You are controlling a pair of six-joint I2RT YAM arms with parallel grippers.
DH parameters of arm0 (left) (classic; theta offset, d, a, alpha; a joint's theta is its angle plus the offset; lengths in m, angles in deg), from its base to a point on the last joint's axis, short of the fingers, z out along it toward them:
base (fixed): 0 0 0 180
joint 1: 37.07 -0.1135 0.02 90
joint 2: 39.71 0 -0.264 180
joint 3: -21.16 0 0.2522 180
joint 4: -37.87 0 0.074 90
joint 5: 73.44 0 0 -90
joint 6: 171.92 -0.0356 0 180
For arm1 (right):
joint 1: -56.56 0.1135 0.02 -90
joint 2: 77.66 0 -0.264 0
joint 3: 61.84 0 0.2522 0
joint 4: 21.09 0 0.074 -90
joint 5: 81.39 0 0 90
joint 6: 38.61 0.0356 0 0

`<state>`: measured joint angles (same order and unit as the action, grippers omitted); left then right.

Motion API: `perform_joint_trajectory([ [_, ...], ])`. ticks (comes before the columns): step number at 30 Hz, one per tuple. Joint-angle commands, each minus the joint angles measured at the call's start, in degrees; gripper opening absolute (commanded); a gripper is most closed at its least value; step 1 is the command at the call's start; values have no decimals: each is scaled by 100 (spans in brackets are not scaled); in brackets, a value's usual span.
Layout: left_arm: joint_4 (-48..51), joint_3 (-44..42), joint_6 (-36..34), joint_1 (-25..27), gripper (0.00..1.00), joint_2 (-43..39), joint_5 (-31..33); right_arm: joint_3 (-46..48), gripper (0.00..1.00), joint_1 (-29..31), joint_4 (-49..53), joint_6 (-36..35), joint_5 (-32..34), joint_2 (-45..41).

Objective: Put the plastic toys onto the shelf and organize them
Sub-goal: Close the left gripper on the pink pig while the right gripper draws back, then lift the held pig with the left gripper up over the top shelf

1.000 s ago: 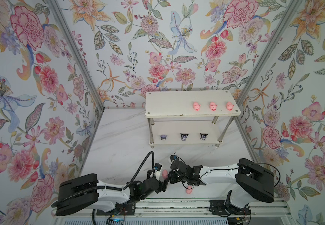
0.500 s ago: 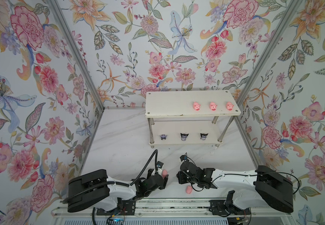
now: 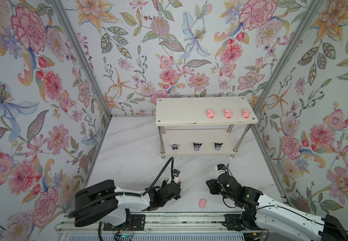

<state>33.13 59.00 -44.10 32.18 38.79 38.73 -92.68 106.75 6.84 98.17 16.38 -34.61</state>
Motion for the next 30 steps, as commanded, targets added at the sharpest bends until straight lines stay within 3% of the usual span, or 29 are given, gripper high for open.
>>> perform_joint_trajectory([
  [1,1036,813,-554,-87,28,-474,466,154,19,-276,385,-408,-239,-27],
  [7,2354,2617,-1235,-236,25,-758,1141,390,17,-576,113,-1035,-338,139],
  [15,3482,5149,-1616,-480,28,-92,1602,621,17,-868,-443,-1459,-788,-43],
  [21,3981,6525,-1553,-1166,26,550,1261,649,17,-1039,-443,-1531,-1210,-41],
  [30,4908,8719,-1755,-1432,25,2092,1305,723,17,-1084,-302,-1517,-1350,-393],
])
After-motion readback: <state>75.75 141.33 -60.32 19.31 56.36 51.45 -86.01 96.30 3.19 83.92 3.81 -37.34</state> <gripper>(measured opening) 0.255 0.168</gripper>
